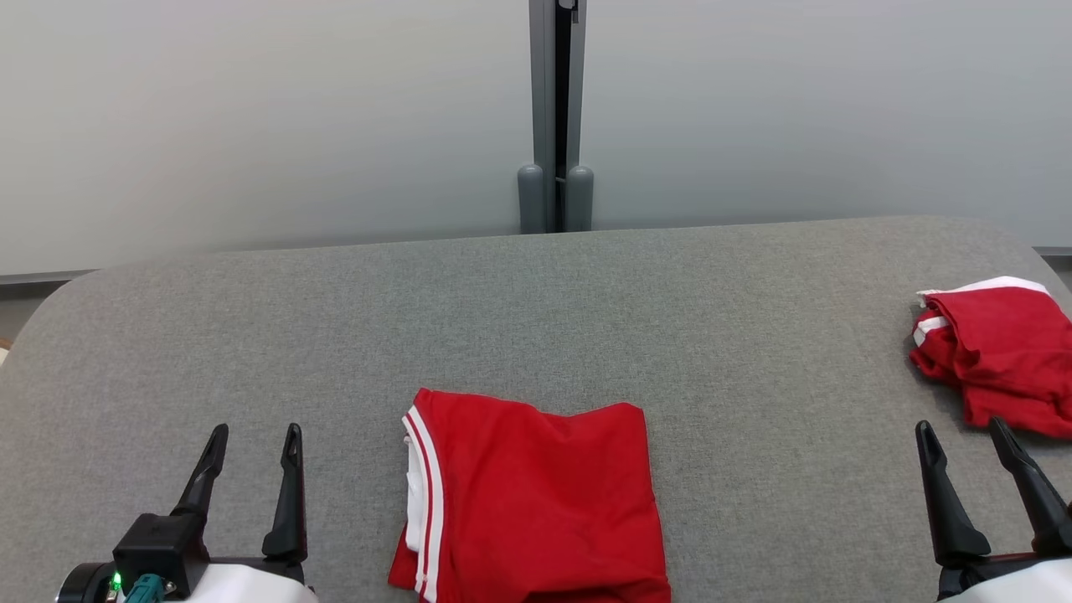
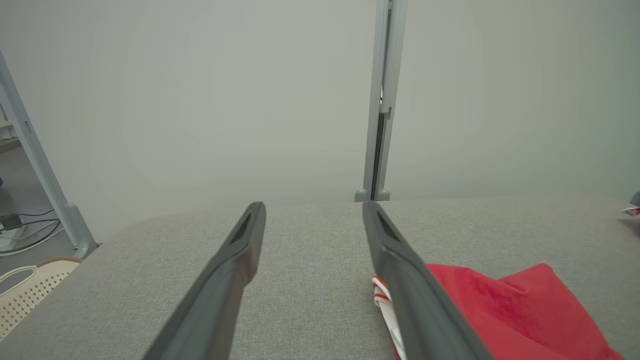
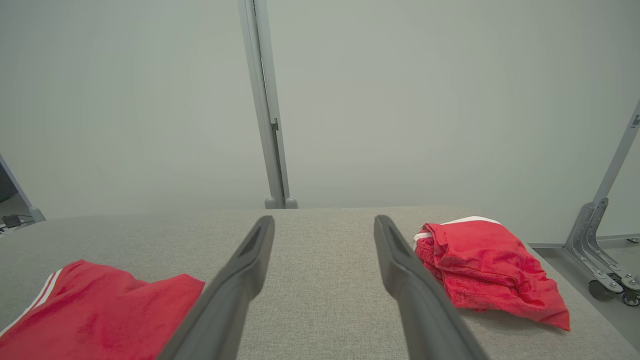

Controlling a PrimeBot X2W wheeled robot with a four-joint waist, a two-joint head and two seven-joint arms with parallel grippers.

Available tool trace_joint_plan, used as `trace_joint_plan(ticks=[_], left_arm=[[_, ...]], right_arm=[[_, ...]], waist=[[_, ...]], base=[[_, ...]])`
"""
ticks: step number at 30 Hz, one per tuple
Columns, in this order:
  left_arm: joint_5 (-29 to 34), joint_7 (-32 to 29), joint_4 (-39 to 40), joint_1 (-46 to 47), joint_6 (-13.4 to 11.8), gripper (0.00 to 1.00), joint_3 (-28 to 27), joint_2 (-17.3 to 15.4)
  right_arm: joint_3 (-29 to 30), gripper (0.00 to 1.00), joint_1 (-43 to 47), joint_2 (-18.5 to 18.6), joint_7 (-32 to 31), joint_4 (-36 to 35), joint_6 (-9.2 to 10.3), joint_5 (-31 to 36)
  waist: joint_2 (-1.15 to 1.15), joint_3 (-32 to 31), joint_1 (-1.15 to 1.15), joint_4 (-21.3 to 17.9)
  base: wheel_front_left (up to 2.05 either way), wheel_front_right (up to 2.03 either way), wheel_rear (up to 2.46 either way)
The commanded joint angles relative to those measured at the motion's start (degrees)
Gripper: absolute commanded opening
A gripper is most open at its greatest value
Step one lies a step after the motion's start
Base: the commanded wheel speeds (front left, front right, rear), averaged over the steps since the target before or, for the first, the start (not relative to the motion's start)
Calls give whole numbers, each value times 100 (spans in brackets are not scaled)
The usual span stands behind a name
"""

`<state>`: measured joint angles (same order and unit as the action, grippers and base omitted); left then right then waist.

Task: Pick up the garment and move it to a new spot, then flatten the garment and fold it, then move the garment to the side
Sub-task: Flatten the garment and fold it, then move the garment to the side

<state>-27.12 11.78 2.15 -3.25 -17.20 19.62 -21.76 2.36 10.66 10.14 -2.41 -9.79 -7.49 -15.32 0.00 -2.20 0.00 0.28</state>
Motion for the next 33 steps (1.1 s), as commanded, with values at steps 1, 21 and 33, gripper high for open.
trace_joint_plan(ticks=[1,21,33], left_arm=[[-12,-12,15,-47,-20,100,-21,-41],[-79,52,-109,124,-10,100,23,15],[183,221,81,962,54,100,173,327]], right_arm=[[-2,100,68,1,-11,-25,1,0],[-26,100,58,10,-95,41,1,-48],[-780,100,-494,238,-126,1007,1,-220]], waist=[[0,3,0,-3],[0,23,0,66],[0,1006,0,944]], base=[[0,0,0],[0,0,0],[0,0,0]])
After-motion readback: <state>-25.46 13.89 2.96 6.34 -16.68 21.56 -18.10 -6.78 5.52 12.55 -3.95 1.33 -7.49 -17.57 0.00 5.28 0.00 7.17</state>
